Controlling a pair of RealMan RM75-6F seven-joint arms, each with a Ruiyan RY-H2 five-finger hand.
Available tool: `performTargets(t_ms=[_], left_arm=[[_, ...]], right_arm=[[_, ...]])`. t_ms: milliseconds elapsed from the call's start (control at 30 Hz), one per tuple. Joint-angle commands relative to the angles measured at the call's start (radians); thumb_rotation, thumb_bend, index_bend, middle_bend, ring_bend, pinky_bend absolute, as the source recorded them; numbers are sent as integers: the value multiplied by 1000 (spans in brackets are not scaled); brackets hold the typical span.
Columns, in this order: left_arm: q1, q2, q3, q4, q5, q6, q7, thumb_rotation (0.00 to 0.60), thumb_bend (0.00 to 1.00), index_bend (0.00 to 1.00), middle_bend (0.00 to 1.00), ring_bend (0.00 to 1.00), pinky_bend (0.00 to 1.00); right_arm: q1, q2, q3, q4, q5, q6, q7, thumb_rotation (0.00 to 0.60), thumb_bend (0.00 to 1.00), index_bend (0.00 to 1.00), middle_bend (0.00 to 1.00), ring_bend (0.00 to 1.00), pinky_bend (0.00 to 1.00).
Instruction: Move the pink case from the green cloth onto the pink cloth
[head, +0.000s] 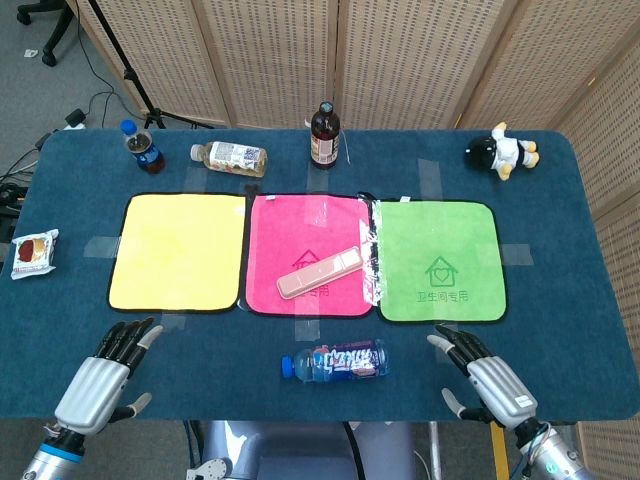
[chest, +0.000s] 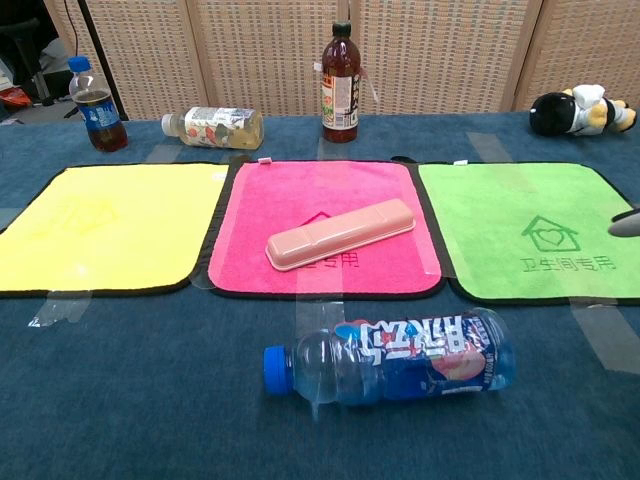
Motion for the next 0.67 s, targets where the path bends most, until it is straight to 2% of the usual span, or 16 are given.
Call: performTargets(t_ms=[33, 100, 233, 433, 667], left_arm=[[3, 0, 1, -1, 3, 3, 5, 600, 211, 0, 0, 0, 21], [5, 1, 2, -3, 6, 7, 11, 600, 211, 0, 0, 0, 21], [8, 2, 2, -2, 14, 14, 19, 600, 211, 0, 0, 0, 21], [14, 9, 0, -4, 16, 27, 8, 600, 211, 0, 0, 0, 22], [10, 10, -2, 1, 9, 19, -3, 600, 211, 0, 0, 0, 21]], right_arm=[[-68, -24, -11, 67, -52, 85, -92, 600, 517, 83, 0, 0, 0], [-106, -43, -6, 100, -65, 136, -149, 600, 517, 83, 0, 0, 0], [-154, -76, -7, 154, -88, 193, -168, 600, 517, 83, 0, 0, 0], [-172, -75, 11, 161, -107, 225, -162, 600, 517, 83, 0, 0, 0], [-177, -76, 20, 155, -108, 214, -173, 600, 517, 83, 0, 0, 0]])
